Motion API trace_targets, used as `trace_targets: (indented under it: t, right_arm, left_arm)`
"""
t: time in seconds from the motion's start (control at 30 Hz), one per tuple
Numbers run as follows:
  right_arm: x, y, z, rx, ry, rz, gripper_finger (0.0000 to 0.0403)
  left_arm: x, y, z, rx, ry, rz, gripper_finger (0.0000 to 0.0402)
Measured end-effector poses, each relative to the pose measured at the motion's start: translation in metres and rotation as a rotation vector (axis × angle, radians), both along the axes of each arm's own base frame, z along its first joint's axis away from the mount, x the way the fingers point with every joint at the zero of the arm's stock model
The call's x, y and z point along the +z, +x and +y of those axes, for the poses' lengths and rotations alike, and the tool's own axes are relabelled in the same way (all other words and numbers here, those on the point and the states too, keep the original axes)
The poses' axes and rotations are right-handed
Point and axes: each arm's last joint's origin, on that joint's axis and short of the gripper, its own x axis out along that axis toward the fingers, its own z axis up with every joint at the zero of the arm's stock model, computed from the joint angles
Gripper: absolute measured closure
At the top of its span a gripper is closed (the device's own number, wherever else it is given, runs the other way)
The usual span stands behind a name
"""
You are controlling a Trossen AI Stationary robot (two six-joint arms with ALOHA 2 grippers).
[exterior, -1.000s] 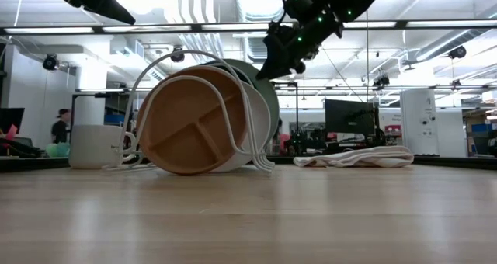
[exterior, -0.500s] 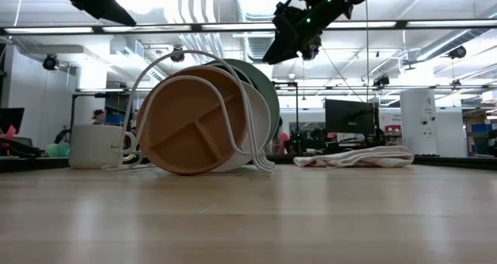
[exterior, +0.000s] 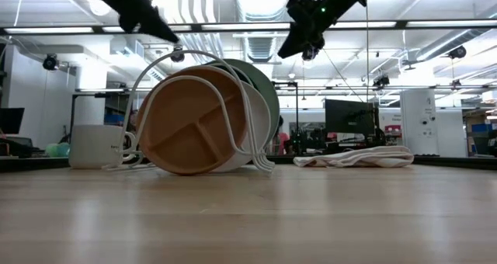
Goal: Sort dishes
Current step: Put the light blue plate in the dish rack
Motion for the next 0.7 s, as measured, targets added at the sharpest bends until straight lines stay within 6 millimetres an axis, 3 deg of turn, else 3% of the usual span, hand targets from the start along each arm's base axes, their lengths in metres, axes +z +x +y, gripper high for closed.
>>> trace_targets:
  t: [0.17, 0.33, 0.5, 0.7]
  right_arm:
    - [-0.007, -0.005, 0.003, -0.01, 0.039, 0.038, 0.0312]
    - [-0.023, -0.007, 0.004, -0.018, 0.074, 0.077, 0.0348]
    - [-0.037, -0.008, 0.005, -0.035, 0.111, 0.097, 0.0377]
    - [-0.047, -0.008, 0.005, -0.04, 0.116, 0.093, 0.0396]
  left_arm:
    - [-0.002, -0.001, 0.048, 0.075, -0.022, 0.03, 0.0402]
    - [-0.004, -0.015, 0.09, 0.209, -0.044, 0.044, 0.0401]
    - [-0.01, -0.024, 0.115, 0.27, -0.093, 0.047, 0.0401]
    - [-0.027, -0.013, 0.136, 0.309, -0.122, 0.096, 0.0401]
